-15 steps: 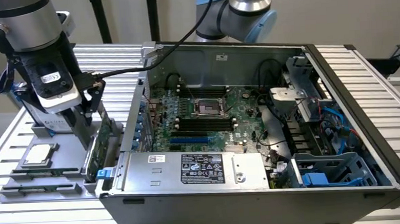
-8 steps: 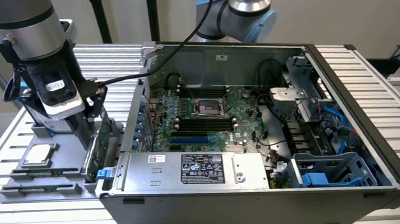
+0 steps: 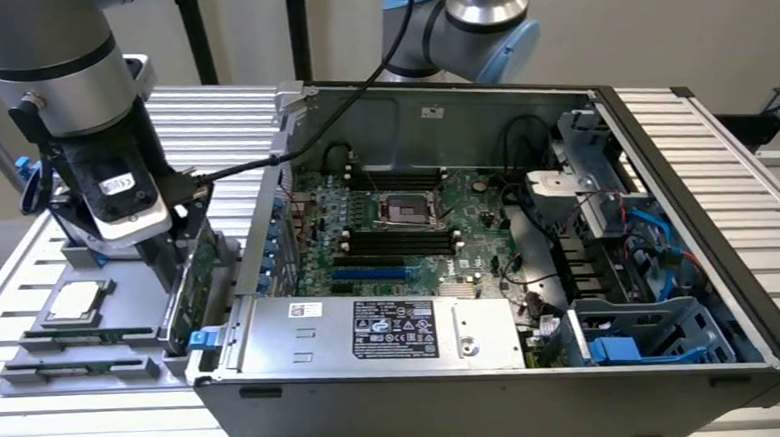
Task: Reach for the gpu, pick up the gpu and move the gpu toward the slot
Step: 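Pick up the gpu and move the gpu toward the slot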
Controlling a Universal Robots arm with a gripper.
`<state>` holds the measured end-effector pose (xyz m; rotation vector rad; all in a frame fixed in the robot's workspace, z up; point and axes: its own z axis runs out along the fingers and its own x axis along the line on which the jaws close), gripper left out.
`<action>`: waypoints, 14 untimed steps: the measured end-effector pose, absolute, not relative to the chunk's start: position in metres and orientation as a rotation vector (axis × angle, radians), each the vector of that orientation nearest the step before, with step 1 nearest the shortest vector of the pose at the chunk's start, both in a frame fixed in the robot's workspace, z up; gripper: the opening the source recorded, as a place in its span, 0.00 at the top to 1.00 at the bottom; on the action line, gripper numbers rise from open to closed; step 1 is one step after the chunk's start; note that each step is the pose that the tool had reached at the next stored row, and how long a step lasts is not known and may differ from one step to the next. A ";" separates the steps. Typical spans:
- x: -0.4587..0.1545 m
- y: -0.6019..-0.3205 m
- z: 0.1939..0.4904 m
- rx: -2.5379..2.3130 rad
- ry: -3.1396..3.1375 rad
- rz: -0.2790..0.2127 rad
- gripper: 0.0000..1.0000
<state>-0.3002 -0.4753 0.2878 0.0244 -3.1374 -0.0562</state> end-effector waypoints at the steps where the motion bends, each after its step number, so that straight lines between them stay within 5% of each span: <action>1: -0.300 -0.475 0.286 0.024 -3.137 -0.056 0.64; 14: -0.300 -0.475 0.262 0.024 -3.138 -0.056 0.55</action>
